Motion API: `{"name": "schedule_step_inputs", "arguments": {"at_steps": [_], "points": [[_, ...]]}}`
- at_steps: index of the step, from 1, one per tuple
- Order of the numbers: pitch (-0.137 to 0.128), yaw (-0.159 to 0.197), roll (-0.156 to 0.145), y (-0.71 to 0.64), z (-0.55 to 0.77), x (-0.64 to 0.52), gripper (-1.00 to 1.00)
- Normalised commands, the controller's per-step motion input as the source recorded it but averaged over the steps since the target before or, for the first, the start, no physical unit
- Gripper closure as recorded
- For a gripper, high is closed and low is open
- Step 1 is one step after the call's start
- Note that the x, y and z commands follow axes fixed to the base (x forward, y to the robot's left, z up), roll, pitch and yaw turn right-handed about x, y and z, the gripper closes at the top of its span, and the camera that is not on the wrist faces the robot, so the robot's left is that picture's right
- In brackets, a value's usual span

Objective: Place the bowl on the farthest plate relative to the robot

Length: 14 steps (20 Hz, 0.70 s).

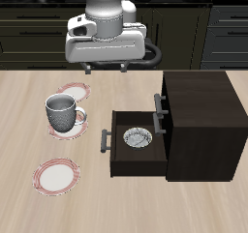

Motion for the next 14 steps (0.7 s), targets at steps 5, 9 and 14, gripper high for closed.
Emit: {"name": "schedule_step_inputs", "arguments": {"at_steps": [5,9,14], "points": [[0.001,0.194,0.043,0.12,0.00,0.09,-1.00],[0.003,0.191,0.003,0.01,-0.02,0.12,-1.00],[-0.017,0.219,0.006,-0.03,0.08,0.15,-1.00]]}}
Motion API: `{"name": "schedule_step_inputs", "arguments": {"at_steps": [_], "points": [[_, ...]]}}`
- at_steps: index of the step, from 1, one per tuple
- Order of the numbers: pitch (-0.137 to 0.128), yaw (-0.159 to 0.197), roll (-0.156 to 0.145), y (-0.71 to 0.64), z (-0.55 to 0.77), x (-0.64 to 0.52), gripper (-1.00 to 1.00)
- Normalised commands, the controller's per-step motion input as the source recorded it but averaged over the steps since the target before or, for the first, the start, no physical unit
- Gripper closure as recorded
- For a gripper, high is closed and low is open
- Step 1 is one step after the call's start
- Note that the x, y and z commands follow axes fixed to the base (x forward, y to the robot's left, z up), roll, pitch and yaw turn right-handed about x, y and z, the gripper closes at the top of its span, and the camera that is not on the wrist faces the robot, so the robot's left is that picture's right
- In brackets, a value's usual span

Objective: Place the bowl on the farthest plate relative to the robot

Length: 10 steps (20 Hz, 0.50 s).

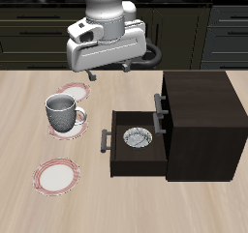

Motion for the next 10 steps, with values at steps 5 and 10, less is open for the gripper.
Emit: {"name": "schedule_step_inputs", "arguments": {"at_steps": [5,10], "points": [[-0.096,0.357,-0.024,-0.05,0.05,0.19,-1.00],[-0.024,0.183,0.031,0.01,-0.07,0.10,-1.00]]}}
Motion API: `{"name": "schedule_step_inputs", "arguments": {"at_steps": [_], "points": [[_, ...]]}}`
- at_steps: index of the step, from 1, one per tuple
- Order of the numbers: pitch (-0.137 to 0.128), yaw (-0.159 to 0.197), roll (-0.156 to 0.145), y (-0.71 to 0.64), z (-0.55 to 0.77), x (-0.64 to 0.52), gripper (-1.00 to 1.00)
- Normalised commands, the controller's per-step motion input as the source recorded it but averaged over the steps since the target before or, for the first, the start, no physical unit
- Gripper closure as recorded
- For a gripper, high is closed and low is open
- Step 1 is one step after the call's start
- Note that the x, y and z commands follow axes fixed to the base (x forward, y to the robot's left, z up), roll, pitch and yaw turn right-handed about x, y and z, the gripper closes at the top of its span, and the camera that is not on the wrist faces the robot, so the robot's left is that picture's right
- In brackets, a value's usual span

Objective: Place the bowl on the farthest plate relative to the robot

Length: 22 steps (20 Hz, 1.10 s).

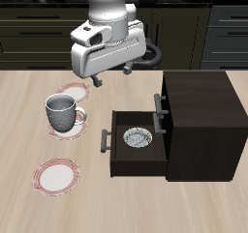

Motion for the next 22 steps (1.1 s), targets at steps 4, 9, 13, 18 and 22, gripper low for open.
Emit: {"name": "schedule_step_inputs", "arguments": {"at_steps": [4,9,13,18,22], "points": [[-0.062,0.314,0.024,0.09,-0.27,0.12,-1.00],[-0.002,0.094,0.042,0.12,-0.09,-0.02,-1.00],[-0.084,0.374,-0.020,0.08,-0.18,0.02,-1.00],[0.014,0.124,0.011,0.12,-0.11,-0.11,-1.00],[0.013,0.287,0.001,0.19,-0.29,-0.12,-1.00]]}}
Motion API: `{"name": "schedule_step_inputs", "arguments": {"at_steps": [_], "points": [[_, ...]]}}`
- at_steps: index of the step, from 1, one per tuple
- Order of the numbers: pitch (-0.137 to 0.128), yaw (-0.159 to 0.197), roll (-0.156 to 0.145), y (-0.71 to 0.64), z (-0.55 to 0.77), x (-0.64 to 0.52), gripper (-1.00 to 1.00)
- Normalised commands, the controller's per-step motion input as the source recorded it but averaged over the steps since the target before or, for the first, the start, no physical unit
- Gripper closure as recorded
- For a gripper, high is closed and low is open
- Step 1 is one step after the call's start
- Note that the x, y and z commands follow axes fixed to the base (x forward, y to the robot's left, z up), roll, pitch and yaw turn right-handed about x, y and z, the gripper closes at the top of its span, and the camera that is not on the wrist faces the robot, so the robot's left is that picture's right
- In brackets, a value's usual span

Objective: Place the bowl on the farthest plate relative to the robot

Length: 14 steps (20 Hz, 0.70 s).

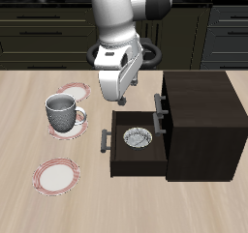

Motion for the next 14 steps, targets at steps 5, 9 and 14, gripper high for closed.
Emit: {"name": "schedule_step_inputs", "arguments": {"at_steps": [5,9,14], "points": [[-0.046,0.243,0.023,0.13,-0.11,-0.03,-1.00],[0.017,0.046,-0.016,0.08,-0.10,-0.06,-1.00],[-0.024,0.079,0.002,0.03,0.02,0.02,-1.00]]}}
